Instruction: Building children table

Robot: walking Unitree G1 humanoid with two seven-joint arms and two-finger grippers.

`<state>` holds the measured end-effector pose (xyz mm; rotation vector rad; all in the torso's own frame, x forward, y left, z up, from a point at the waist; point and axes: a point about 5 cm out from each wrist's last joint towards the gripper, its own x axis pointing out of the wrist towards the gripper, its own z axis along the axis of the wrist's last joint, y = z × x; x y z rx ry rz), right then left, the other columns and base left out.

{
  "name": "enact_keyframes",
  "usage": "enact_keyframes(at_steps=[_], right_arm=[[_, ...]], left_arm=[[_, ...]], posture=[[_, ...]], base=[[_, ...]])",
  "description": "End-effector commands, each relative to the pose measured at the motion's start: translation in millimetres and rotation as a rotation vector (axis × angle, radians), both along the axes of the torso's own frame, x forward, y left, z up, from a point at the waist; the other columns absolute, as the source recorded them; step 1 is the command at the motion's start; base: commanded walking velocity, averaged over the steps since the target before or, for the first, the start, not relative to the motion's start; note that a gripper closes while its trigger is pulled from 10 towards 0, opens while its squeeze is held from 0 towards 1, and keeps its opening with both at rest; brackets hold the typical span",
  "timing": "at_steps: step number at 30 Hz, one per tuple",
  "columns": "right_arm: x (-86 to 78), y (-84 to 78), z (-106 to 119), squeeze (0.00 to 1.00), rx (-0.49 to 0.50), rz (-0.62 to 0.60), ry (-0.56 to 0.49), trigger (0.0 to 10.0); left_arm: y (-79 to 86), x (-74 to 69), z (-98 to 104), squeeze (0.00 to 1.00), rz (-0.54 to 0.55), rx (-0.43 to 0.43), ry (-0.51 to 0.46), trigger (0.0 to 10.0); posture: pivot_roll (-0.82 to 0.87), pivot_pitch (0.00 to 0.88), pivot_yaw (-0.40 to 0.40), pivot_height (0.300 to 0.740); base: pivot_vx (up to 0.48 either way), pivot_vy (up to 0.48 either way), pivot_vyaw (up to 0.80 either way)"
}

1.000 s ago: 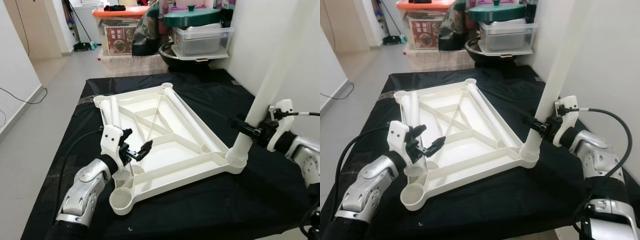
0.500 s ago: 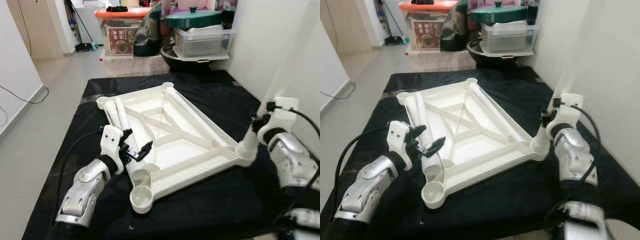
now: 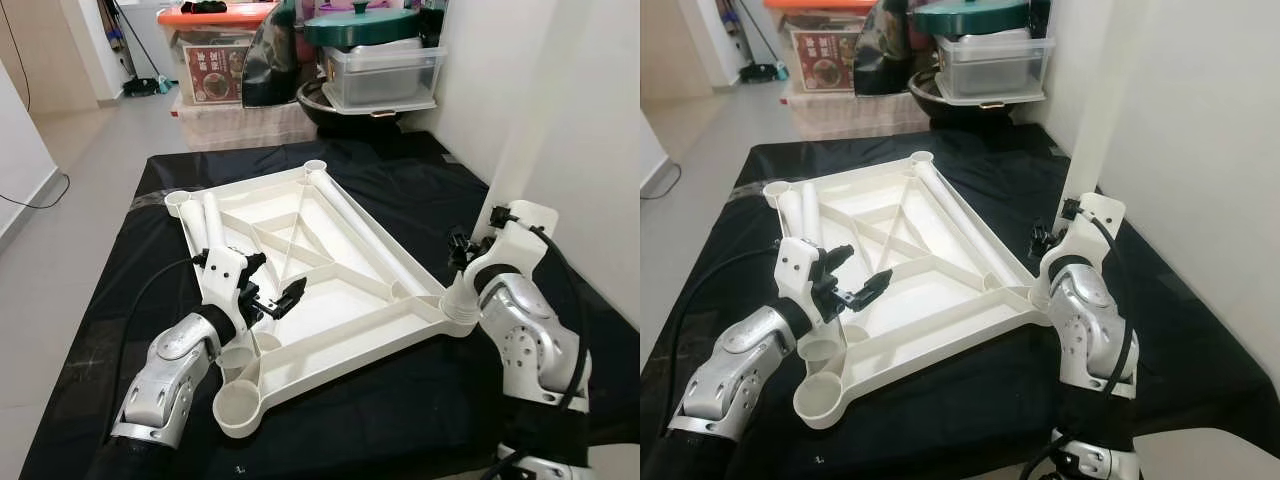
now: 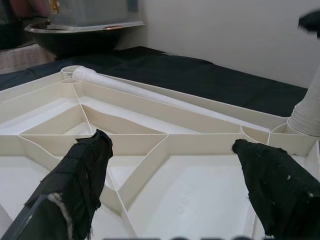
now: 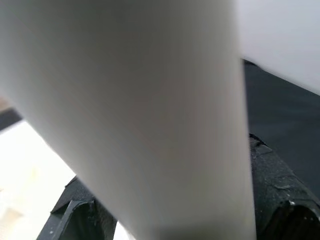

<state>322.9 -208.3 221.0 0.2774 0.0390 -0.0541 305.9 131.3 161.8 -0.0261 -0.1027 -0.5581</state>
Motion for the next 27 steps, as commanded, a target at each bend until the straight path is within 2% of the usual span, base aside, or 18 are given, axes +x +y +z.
enact_keyframes(at_steps=[1, 2, 3, 6, 8, 12, 13, 14, 15, 16, 18, 19, 20, 25, 26, 27], right_arm=[[-4.9, 14.6, 22.0, 0.0, 0.009, 0.274, -0.133, 10.0], [-4.9, 14.6, 22.0, 0.0, 0.009, 0.274, -0.133, 10.0], [-13.3, 9.8, 24.5, 0.0, -0.049, 0.435, -0.181, 10.0], [-23.2, 7.8, 14.5, 0.0, -0.113, 0.612, -0.168, 10.0], [-27.6, 9.3, 10.0, 0.0, -0.126, 0.687, -0.154, 10.0], [-39.0, 24.4, -3.5, 0.0, -0.173, 0.873, -0.113, 9.7], [-38.8, 29.1, -6.7, 0.0, -0.181, 0.894, -0.103, 7.9], [-38.5, 31.5, -8.3, 0.0, -0.185, 0.912, -0.098, 7.9], [-36.7, 33.6, -9.6, 0.0, -0.192, 0.921, -0.097, 6.2], [-35.5, 34.7, -10.2, 0.0, -0.196, 0.927, -0.097, 5.0], [-34.7, 35.0, -10.4, 0.0, -0.197, 0.93, -0.098, 5.0], [-32.9, 34.0, -9.7, 0.0, -0.194, 0.936, -0.107, 1.8], [-32.9, 33.7, -9.4, 0.0, -0.184, 0.941, -0.11, 0.0], [-34.5, 30.4, -11.2, 0.0, -0.163, 0.957, -0.117, 0.0], [-24.0, 23.6, -18.2, 0.0, -0.161, 0.797, -0.056, 0.0], [-24.0, 23.6, -18.2, 0.0, -0.161, 0.797, -0.056, 0.0]], left_arm=[[0.3, -1.3, -3.3, 0.0, 0.005, 0.0, 0.008, 10.0], [0.3, -1.3, -3.3, 0.0, 0.005, 0.0, 0.008, 10.0], [-0.3, -1.0, -3.3, 0.0, 0.003, 0.0, 0.009, 10.0], [-1.2, -0.1, -2.9, 0.0, -0.003, 0.004, 0.006, 10.0], [-1.4, 0.5, -2.6, 0.0, -0.004, 0.004, 0.005, 10.0], [-1.7, 1.4, -1.6, 0.0, -0.003, 0.003, 0.002, 10.0], [-1.8, 1.2, -1.5, 0.0, -0.002, 0.003, 0.002, 10.0], [-1.9, 1.0, -1.5, 0.0, -0.002, 0.003, 0.001, 10.0], [-1.7, 0.4, -1.6, 0.0, -0.002, 0.003, 0.001, 10.0], [-1.5, 0.0, -1.6, 0.0, -0.002, 0.003, 0.001, 10.0], [-1.3, -0.3, -1.7, 0.0, -0.001, 0.003, 0.001, 10.0], [-0.1, -1.3, -1.9, 0.0, 0.001, 0.004, 0.001, 10.0], [0.7, -1.7, -1.9, 0.0, 0.003, 0.005, 0.002, 10.0], [1.8, -2.1, -2.5, 0.0, 0.005, 0.006, 0.004, 10.0], [1.3, -2.2, -3.0, 0.0, 0.003, 0.007, 0.005, 10.0], [1.3, -2.2, -3.0, 0.0, 0.003, 0.007, 0.005, 10.0]], posture=[[-0.16, 0.0, 0.005, 0.74], [-0.16, 0.0, 0.005, 0.74], [-0.16, 0.0, 0.009, 0.74], [-0.16, 0.0, 0.008, 0.74], [-0.16, 0.0, 0.008, 0.74], [-0.15, 0.0, 0.004, 0.74], [-0.15, 0.0, 0.0, 0.74], [-0.15, 0.0, 0.0, 0.74], [-0.15, 0.0, -0.003, 0.74], [-0.14, 0.0, -0.004, 0.74], [-0.14, 0.0, -0.004, 0.74], [-0.14, 0.0, -0.007, 0.74], [-0.14, 0.0, -0.009, 0.74], [-0.14, 0.0, -0.009, 0.74], [-0.15, 0.0, -0.002, 0.74], [-0.15, 0.0, -0.002, 0.74]], base=[[0.0, 0.0, 0.0], [0.0, 0.0, 0.0], [0.0, 0.0, 0.0], [0.0, 0.0, 0.0], [0.0, 0.0, 0.0], [0.0, 0.0, 0.0], [0.0, 0.0, 0.0], [0.0, 0.0, 0.0], [0.0, 0.0, 0.0], [0.0, 0.0, 0.0], [0.0, 0.0, 0.0], [0.0, 0.0, 0.0], [0.0, 0.0, 0.0], [0.0, 0.0, 0.0], [0.0, 0.0, 0.0], [0.0, 0.0, 0.0]])
